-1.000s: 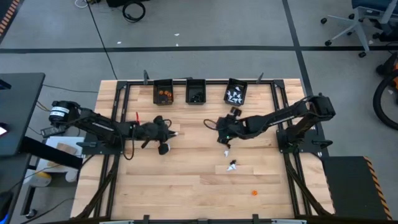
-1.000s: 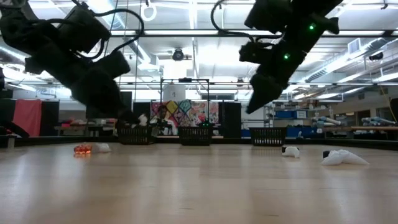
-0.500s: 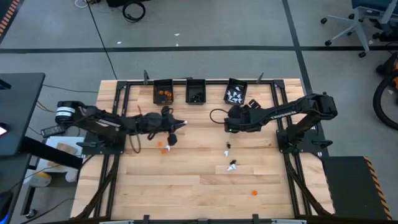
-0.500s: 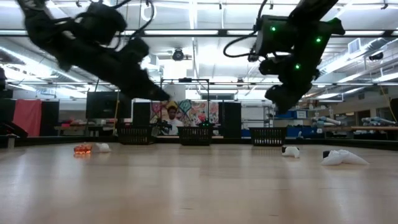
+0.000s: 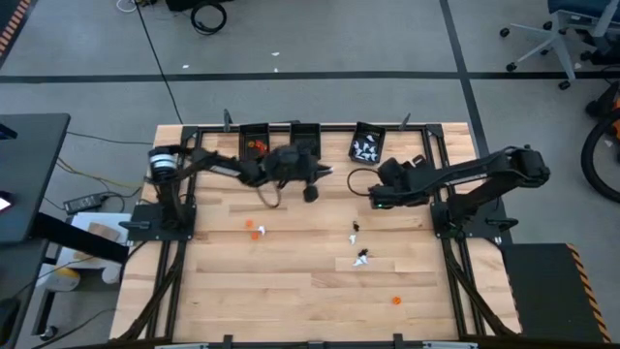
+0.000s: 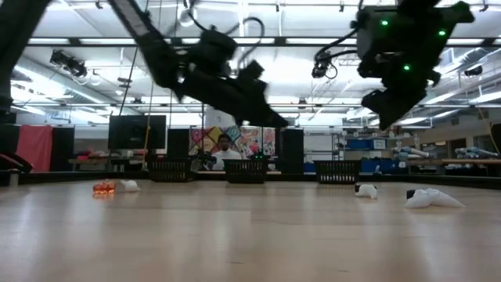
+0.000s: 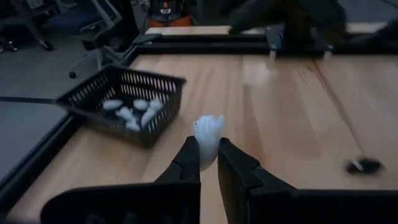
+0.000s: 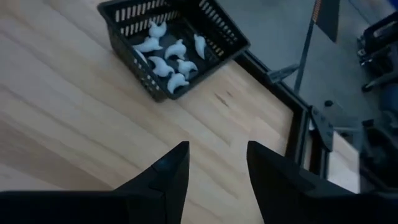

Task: Sort Halloween decoration
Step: Put the white ghost toy into the right black basket, then put the orange pumpkin toy into the left black basket

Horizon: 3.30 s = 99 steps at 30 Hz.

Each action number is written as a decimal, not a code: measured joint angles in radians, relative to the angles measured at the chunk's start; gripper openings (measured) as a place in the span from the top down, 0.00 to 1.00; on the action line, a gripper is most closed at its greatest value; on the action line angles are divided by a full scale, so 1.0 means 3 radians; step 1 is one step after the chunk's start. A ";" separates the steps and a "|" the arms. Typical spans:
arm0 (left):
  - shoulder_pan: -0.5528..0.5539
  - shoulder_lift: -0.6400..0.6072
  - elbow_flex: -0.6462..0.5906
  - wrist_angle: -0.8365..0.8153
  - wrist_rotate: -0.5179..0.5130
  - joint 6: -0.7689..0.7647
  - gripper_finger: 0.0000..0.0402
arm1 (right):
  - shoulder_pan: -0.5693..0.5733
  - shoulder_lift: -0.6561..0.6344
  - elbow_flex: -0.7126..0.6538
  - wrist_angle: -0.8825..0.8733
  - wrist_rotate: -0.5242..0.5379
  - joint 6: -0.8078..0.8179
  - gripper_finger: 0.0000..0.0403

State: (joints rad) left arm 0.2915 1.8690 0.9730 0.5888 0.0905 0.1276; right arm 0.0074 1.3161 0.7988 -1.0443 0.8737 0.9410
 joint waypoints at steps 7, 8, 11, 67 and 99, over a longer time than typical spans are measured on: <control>0.0155 0.0690 0.1009 -0.0246 0.0150 -0.0021 0.94 | 0.0010 -0.0461 -0.0445 0.0191 -0.0015 0.0206 0.59; 0.0161 0.0774 0.1166 -0.0326 0.0148 -0.0028 0.94 | 0.0015 -0.0513 -0.0488 0.0253 -0.0029 0.0208 0.59; 0.0152 0.1005 0.1607 -0.0715 0.0060 -0.0075 0.94 | 0.0079 -0.0618 -0.0567 0.0387 -0.0039 0.0200 0.59; -0.1132 -0.0768 -0.0136 -0.2659 0.0004 0.0117 0.65 | 0.0909 -0.0682 -0.0979 0.2643 -0.0556 -0.1062 0.59; -0.1527 -0.2726 -0.3122 -0.0496 -0.1275 -0.0913 0.65 | 0.0420 0.0414 -0.0962 0.4761 -0.0940 -0.2843 0.59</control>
State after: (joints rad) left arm -0.1665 1.0511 0.0365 0.4400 -0.2921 -0.1462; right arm 0.1335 1.4403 0.5102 0.3841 0.5917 0.0881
